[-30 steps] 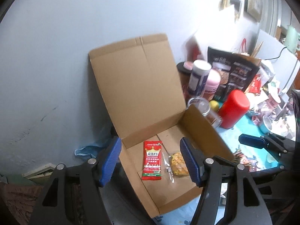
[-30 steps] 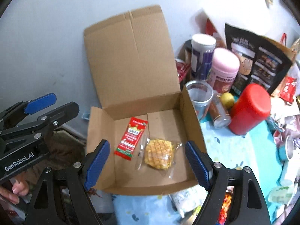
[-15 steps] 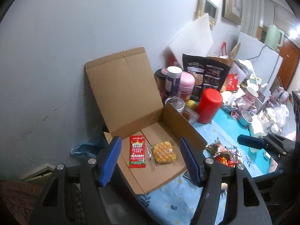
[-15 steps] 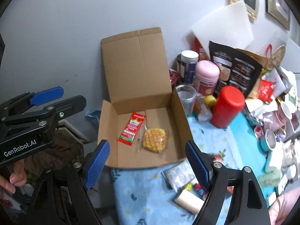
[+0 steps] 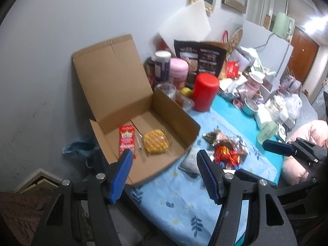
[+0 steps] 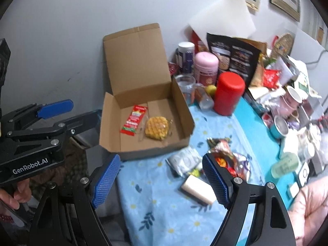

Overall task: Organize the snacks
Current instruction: 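Open both tools and withdraw them from the box, then move both tools to the snack pile and grasp the gold box with the right tool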

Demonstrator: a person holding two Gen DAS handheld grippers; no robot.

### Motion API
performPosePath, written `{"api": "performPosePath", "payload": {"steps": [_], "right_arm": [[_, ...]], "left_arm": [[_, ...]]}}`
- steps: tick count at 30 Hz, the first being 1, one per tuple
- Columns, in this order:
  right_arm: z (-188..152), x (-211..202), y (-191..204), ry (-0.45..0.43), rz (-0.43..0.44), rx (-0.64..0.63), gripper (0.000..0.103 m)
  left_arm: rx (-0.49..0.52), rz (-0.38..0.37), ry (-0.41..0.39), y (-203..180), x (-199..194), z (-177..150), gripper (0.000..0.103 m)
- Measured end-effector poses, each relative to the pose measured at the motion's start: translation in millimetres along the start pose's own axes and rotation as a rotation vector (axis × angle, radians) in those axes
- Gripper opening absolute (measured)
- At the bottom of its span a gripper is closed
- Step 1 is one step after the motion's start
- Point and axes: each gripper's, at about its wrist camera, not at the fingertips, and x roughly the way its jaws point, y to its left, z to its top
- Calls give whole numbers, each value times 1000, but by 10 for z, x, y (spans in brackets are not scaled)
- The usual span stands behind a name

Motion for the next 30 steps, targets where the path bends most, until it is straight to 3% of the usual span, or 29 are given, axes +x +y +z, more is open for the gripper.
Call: {"api": "performPosePath", "payload": {"steps": [11,30], "right_arm": [[-444,161,-342,80,-7,86,83],[-1020,747,-1081,217,8,273,83]], "left_arm": [[16,-45,79,-318,308,-345,64],[90,-112,175,-738,1067,-518,64]]}}
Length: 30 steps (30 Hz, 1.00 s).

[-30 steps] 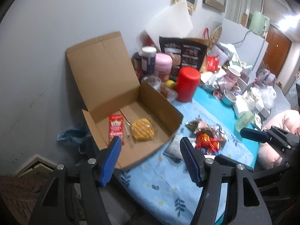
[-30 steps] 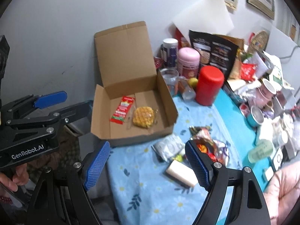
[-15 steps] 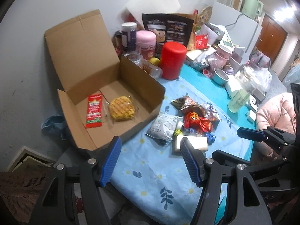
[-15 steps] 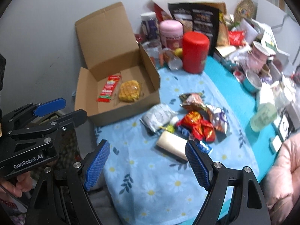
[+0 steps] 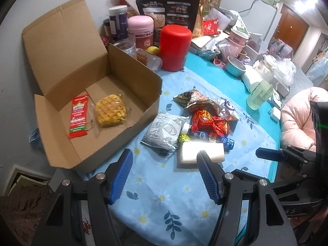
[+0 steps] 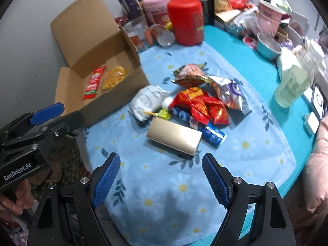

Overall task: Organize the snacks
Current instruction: 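Move both tools to the snack pile and grasp the gold box with the right tool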

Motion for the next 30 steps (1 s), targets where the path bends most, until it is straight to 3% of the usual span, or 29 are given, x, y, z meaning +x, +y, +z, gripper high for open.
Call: {"api": "performPosePath", "payload": {"steps": [11,23,30], "right_arm": [[10,459,-257,60,8,-2,83],[321,844,-21,94,47,-217,83],[414,1133,72,147,102,-315,81]], "left_arm": [[40,21,101,-45,522,8,64],[9,71,131,188,795,129,64],[-9,32,124,278,897,224,64]]}}
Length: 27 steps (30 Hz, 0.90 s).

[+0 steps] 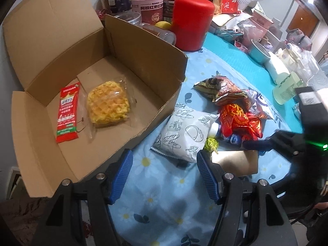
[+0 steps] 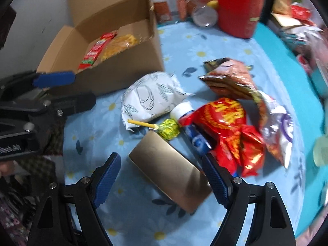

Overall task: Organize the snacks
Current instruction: 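Move both tools to the snack pile and grasp the gold box with the right tool, then grasp the white bread bag with the left tool while the right tool holds the gold box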

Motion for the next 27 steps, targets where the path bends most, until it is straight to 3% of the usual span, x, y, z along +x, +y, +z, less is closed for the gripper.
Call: {"api": "performPosePath", "payload": {"steps": [5,9,13,18,21,24,27], "right_arm": [[-63,182,-55,57,44,41,75],[-202,277,-95,94,31,92,60],[-299,210,-184,76,25,168,50],[-358,167,-317,67,26,253,49],[-382,158,-326,68,23,253,49],[-423,116,-371,69,22,256,49],[-456,77,-445,71,27,261,49]], "left_arm": [[30,-25,-3,-66,96,52,64],[43,-51,2,-112,210,99,64],[57,-71,7,-155,333,146,64],[84,-90,30,-207,548,195,64],[136,-75,-2,-298,571,192,64],[198,-93,15,-437,594,175,64],[211,-40,15,-455,654,199,64]]}}
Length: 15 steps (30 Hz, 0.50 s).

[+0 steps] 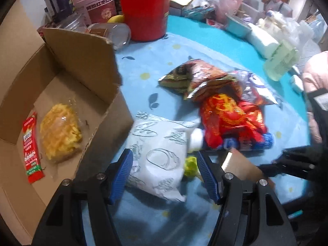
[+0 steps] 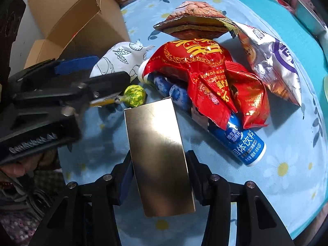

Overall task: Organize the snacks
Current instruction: 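Grasp the white bread bag with the left tool while the right tool holds the gold box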

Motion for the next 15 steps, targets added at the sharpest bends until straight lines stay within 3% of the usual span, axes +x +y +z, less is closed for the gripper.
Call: {"api": "performPosePath", "payload": {"steps": [2,15], "right_arm": [[15,-30,-27,1,-4,1,49],[-131,-119,-260,-9,9,64,49]], "left_arm": [[-20,26,-12,-2,14,19,64],[-153,-22,9,110,-90,-64,47]]}}
